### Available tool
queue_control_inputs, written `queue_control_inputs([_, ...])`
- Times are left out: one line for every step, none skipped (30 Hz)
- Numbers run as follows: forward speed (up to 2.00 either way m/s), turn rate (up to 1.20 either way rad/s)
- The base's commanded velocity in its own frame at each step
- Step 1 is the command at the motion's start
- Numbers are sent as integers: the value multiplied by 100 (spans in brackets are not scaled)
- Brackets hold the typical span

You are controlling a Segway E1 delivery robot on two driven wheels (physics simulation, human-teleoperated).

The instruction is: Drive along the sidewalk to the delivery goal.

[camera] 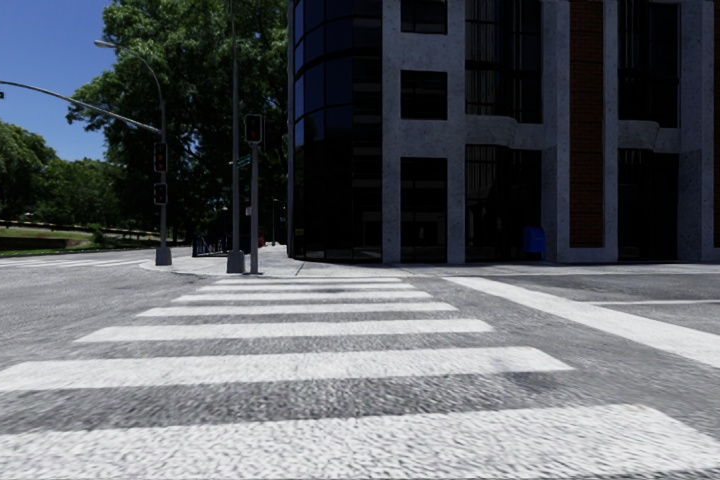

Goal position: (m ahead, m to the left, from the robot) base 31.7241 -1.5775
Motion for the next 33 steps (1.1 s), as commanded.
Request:
queue_control_inputs([129, 0])
queue_control_inputs([129, 0])
queue_control_inputs([129, 0])
queue_control_inputs([129, 0])
queue_control_inputs([129, 0])
queue_control_inputs([129, 0])
queue_control_inputs([129, 0])
queue_control_inputs([129, 0])
queue_control_inputs([129, 0])
queue_control_inputs([129, 0])
queue_control_inputs([129, 4])
queue_control_inputs([129, 4])
queue_control_inputs([129, 53])
queue_control_inputs([129, 64])
queue_control_inputs([129, 66])
queue_control_inputs([129, 49])
queue_control_inputs([129, 49])
queue_control_inputs([129, 18])
queue_control_inputs([129, 4])
queue_control_inputs([129, 0])
queue_control_inputs([129, 0])
queue_control_inputs([129, 0])
queue_control_inputs([129, 0])
queue_control_inputs([129, 0])
queue_control_inputs([129, 0])
queue_control_inputs([129, 0])
queue_control_inputs([129, 0])
queue_control_inputs([129, 0])
queue_control_inputs([129, 0])
queue_control_inputs([129, 0])
queue_control_inputs([129, 0])
queue_control_inputs([129, 0])
queue_control_inputs([129, 0])
